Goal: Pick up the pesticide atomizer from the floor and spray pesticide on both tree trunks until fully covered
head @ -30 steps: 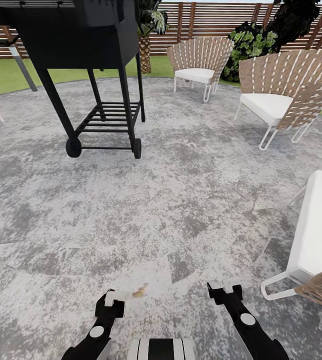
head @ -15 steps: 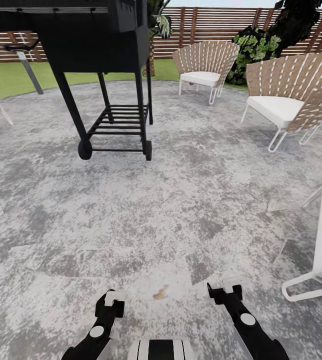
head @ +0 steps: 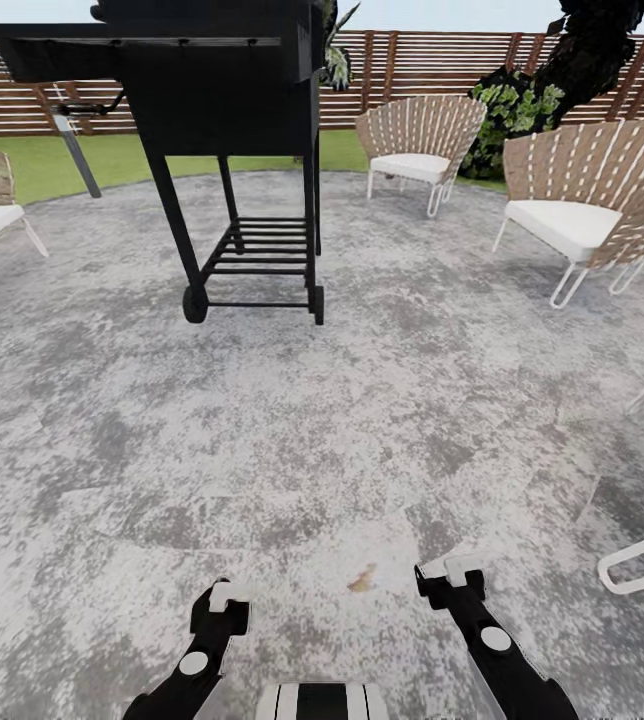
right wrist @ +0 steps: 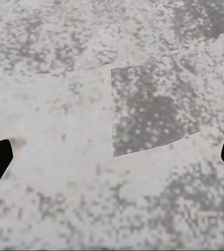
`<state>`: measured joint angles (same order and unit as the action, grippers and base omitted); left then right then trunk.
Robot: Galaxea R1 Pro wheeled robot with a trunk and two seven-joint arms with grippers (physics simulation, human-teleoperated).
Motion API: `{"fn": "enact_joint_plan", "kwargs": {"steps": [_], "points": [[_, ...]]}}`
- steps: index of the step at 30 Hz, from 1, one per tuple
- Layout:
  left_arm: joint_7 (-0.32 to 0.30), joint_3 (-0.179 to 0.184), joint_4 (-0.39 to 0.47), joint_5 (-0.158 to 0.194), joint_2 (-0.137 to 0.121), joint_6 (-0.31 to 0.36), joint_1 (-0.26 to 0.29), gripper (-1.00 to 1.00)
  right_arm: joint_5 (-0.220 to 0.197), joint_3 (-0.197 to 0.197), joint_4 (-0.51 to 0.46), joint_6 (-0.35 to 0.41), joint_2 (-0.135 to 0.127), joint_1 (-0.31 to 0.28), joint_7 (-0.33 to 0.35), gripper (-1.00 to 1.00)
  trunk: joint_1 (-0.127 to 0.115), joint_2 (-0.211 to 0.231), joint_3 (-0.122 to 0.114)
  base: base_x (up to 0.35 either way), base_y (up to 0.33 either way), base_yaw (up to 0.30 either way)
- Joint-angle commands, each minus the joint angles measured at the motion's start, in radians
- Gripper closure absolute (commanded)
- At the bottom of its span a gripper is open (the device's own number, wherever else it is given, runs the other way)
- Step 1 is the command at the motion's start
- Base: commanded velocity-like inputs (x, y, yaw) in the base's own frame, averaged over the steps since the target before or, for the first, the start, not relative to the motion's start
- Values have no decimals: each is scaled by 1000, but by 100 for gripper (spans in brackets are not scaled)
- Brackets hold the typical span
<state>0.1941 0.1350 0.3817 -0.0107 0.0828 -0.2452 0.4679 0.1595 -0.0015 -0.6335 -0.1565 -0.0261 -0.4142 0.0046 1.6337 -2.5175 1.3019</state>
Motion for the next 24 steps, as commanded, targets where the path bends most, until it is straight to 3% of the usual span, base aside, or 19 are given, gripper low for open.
{"fn": "enact_joint_plan", "kwargs": {"steps": [1, 13, 24], "points": [[0, 0, 0, 0, 0, 0, 0, 100, 0, 0, 0, 0, 0, 0, 0, -100, 0, 0, -2, -176, 261, 0], [1, 4, 55, 0, 0, 1, -1, 100, 0, 0, 0, 0, 0, 0, 0, -100, 0, 0, -20, -40, 49, 0], [-5, 3, 57, 0, -2, 1, -2, 100, 0, 0, 0, 0, 1, 0, 0, -100, -5, 3, -80, 0, 0, 0]]}}
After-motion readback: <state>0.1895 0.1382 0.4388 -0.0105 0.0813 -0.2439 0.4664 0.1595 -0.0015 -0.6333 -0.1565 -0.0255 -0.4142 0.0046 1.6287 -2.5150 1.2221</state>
